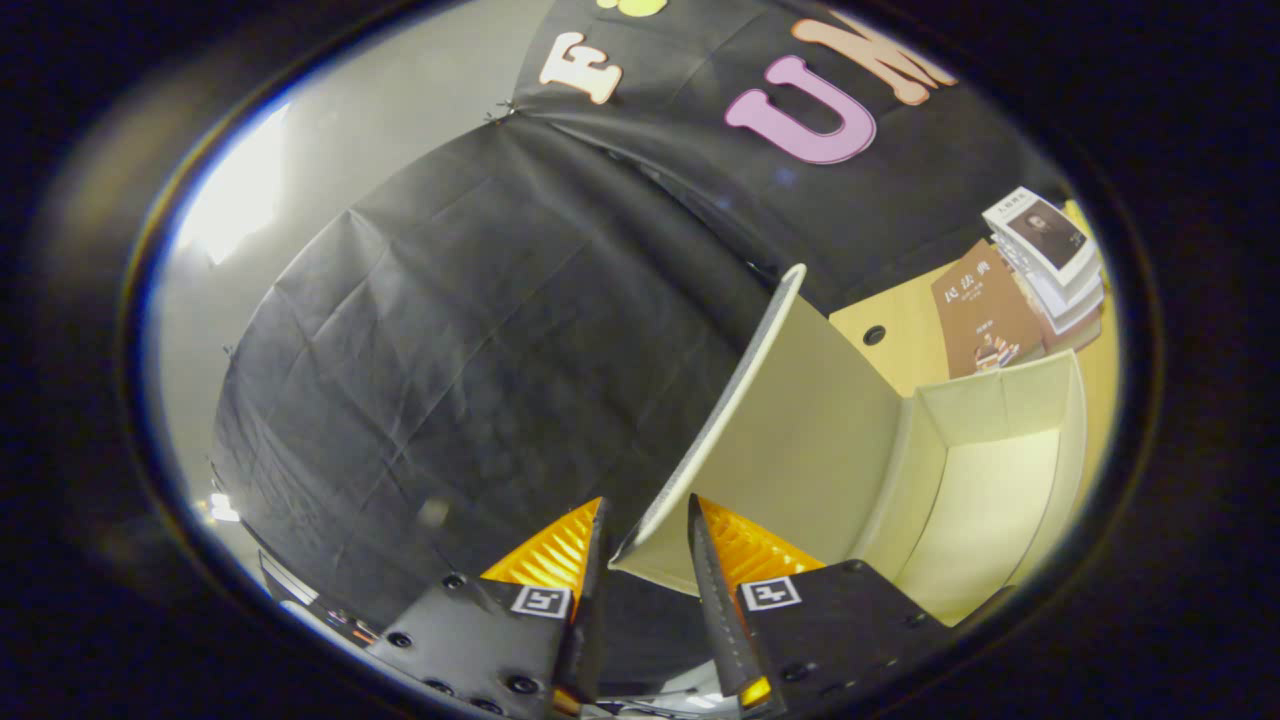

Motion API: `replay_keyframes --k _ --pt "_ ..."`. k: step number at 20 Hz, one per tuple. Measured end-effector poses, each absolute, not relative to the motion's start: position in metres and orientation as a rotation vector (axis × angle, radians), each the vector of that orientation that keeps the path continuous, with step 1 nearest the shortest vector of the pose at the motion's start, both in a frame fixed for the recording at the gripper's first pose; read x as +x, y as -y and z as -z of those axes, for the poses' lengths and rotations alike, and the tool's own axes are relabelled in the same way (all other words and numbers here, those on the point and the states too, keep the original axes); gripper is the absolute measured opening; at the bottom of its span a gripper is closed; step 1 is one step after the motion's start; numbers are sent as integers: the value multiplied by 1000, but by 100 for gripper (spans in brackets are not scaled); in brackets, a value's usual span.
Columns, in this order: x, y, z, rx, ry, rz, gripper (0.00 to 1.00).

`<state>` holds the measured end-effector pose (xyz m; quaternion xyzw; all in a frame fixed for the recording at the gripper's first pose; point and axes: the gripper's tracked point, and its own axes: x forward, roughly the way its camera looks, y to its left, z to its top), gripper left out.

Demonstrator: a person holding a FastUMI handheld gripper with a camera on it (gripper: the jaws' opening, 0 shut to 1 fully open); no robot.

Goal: Open the storage box then place both shoes into the box .Put the left shoe in first, then the right shoe, with the right side of both shoes facing outward in a uniform manner.

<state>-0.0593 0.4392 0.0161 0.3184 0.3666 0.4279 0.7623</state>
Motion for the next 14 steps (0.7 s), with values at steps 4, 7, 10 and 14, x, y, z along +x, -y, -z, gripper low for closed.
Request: replay_keyframes --k 4,7,10,14 --pt "-60 -433 -16 607 -721 -945 93" --pt "-51 -410 -15 529 -660 -914 97" --pt "-32 -376 -11 462 -598 -844 100" --pt "-11 -319 2 365 -550 -754 100"
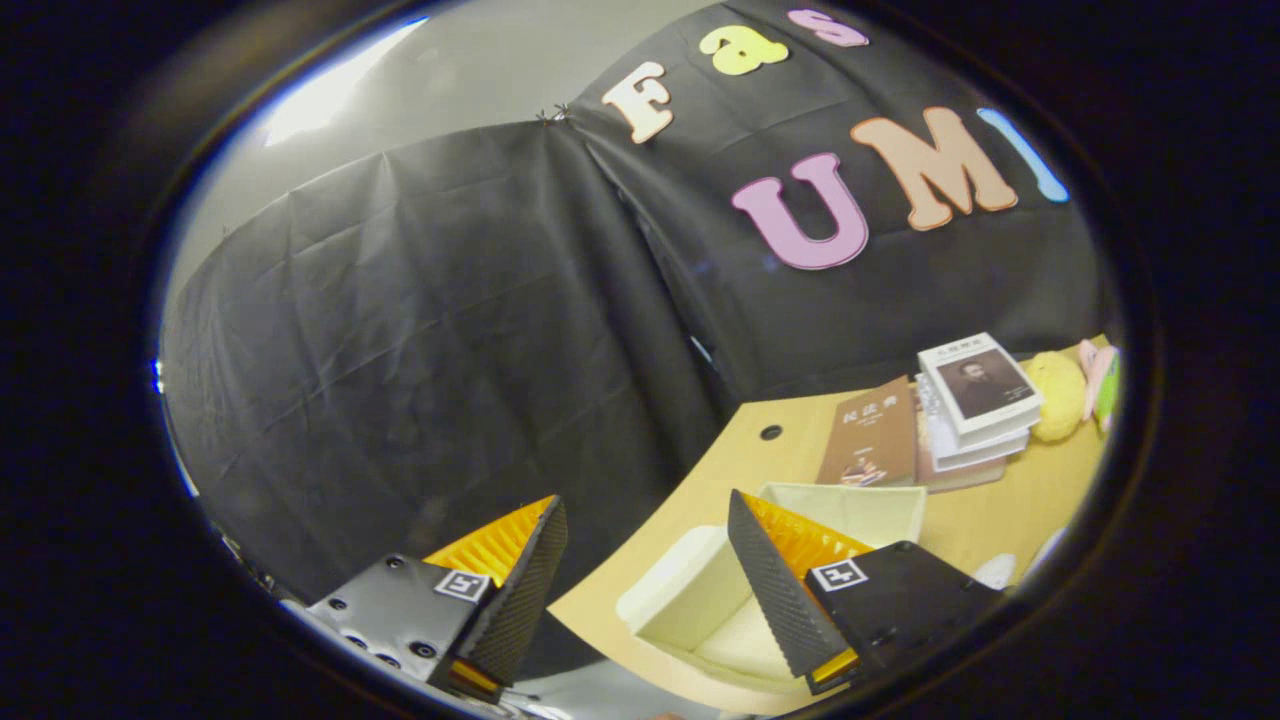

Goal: Open the storage box then place both shoes into the box .Put the left shoe in first, then the right shoe, with the right side of both shoes facing outward in a uniform manner.

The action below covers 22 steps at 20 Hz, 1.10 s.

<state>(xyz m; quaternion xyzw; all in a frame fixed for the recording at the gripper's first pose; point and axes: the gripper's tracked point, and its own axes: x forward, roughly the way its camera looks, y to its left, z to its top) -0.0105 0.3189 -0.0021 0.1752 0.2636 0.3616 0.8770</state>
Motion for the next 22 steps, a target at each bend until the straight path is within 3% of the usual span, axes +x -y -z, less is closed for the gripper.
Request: replay_keyframes --k 10,22 --pt "16 -167 60 158 -544 -549 100" --pt "10 -59 165 66 -692 -426 100"
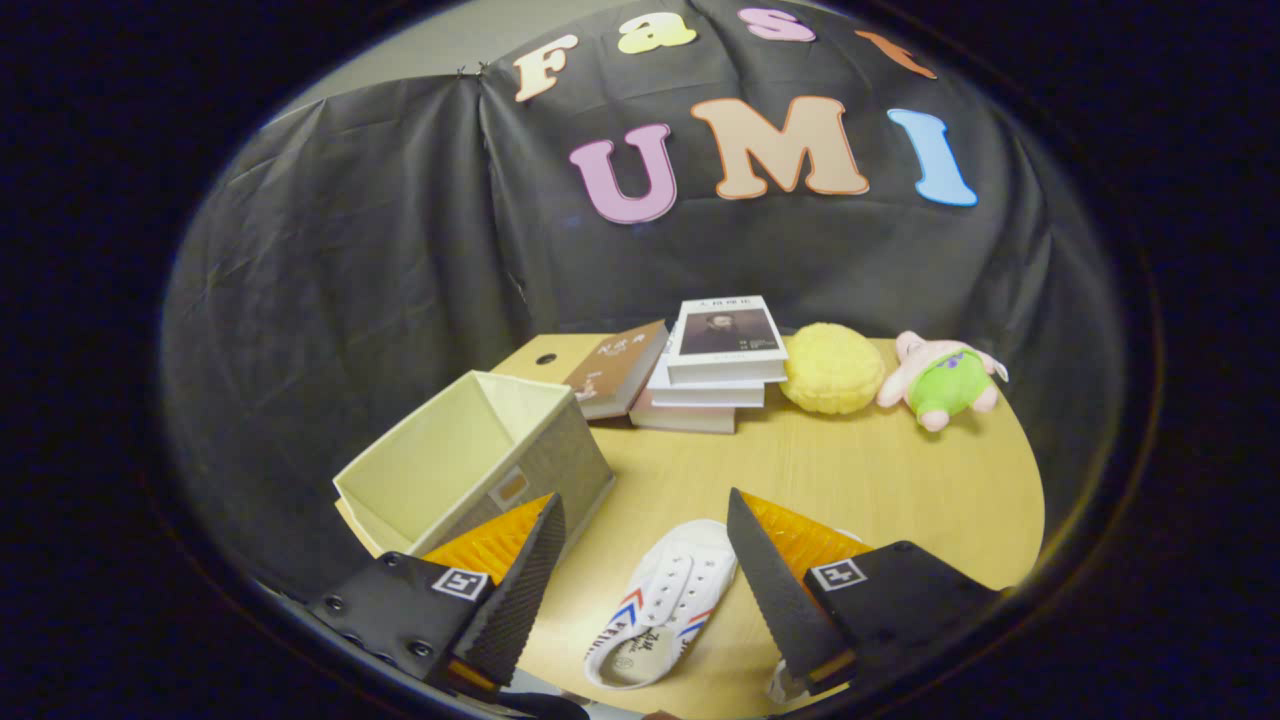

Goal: Open the storage box then place both shoes into the box .Put the left shoe in first, then the right shoe, with the right side of both shoes facing outward in a uniform manner.

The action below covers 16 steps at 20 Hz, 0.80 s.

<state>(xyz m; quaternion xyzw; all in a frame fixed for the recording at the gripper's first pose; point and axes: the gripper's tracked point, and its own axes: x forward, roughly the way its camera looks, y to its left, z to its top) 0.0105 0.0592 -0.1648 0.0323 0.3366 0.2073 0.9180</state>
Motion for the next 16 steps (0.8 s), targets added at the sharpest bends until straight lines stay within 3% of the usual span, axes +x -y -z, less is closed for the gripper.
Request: replay_keyframes --k 16 --pt "-19 -18 313 -36 -1051 -494 99"
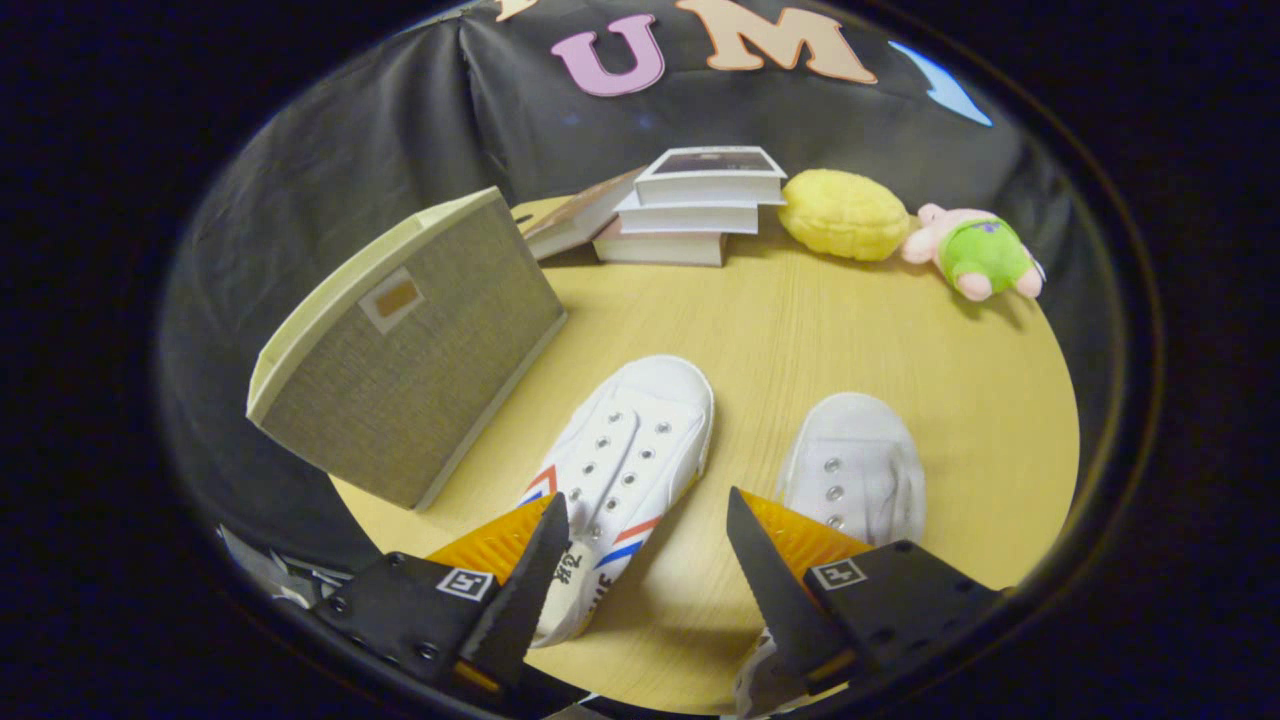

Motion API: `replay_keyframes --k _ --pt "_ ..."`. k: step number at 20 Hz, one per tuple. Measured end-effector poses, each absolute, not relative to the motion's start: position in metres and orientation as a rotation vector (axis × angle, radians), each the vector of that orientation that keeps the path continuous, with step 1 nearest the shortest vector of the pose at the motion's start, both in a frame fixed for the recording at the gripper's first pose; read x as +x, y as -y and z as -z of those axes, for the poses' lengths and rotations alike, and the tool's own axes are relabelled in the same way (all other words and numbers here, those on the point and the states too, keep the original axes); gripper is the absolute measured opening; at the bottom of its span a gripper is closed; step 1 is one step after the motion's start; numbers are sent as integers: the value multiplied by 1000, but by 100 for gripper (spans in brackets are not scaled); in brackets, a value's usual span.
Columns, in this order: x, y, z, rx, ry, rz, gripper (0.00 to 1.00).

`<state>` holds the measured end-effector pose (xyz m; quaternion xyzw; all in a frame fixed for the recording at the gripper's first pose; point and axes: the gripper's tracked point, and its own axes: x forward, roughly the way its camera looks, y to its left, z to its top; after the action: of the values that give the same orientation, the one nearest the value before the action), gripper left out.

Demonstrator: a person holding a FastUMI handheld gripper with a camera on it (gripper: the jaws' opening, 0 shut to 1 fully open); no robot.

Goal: Open the storage box then place both shoes into the box .Put the left shoe in first, then the right shoe, with the right side of both shoes facing outward in a uniform manner.

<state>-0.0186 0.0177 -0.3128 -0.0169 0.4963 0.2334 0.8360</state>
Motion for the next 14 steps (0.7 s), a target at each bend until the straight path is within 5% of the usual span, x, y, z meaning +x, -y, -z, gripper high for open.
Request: replay_keyframes --k 1,12,14 --pt "-19 -19 315 -16 -1064 -498 99" --pt "-36 -25 331 297 -1252 -402 17" --pt "-36 -26 330 357 -1256 -353 11"
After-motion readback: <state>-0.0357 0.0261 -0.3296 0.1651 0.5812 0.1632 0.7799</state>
